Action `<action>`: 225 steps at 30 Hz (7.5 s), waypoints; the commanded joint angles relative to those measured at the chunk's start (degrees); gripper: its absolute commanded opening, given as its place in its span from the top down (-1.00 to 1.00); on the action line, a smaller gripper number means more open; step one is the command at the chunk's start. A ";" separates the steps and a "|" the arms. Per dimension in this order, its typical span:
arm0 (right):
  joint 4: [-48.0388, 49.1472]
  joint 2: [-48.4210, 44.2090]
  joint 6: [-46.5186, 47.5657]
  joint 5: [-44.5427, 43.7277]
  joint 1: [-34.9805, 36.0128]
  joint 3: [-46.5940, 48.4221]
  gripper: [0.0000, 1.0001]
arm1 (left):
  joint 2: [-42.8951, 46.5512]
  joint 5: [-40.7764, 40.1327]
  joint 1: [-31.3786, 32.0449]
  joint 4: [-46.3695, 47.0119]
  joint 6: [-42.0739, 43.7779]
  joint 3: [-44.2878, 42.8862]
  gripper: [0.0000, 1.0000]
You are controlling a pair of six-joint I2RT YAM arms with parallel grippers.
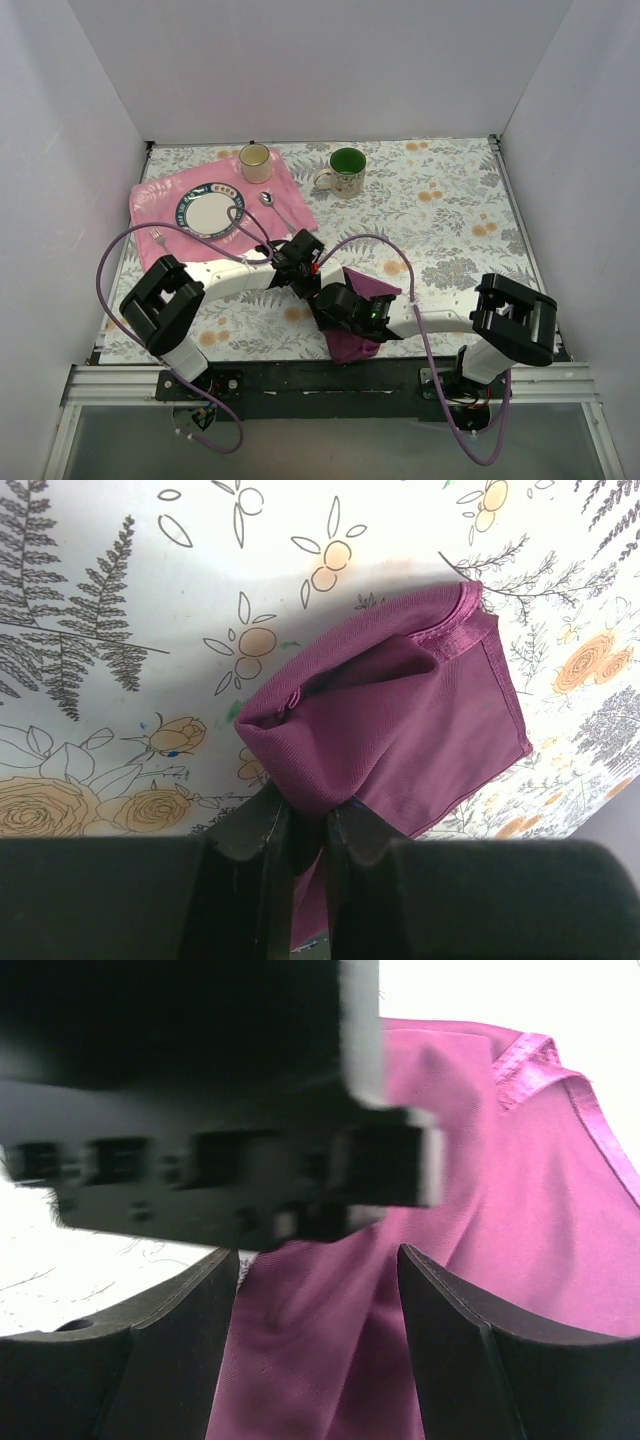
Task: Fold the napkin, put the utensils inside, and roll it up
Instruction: Roll the napkin with the utensil
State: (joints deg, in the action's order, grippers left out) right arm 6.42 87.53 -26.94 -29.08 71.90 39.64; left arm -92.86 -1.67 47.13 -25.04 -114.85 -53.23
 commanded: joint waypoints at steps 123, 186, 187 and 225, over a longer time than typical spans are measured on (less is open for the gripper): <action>-26.46 0.98 24.57 33.66 -35.35 7.74 -0.25 | -14.02 18.90 -16.37 6.40 42.95 0.67 1.00; -7.83 8.53 19.04 47.43 -22.76 4.57 0.97 | 3.97 10.91 -21.73 -4.14 43.32 -8.21 -0.64; -7.73 9.50 18.59 50.93 -23.46 5.09 0.97 | 5.13 9.33 -21.73 -4.40 42.96 -8.03 -0.81; 25.40 20.05 -18.41 72.24 -33.49 -3.78 0.97 | 4.80 3.96 -8.55 3.85 0.15 6.39 -0.36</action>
State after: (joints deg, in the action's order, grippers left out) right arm 33.58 107.07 -41.95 47.29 38.15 36.95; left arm -86.08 5.56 37.43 -18.55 -112.92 -44.36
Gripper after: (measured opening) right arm 0.249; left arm 0.708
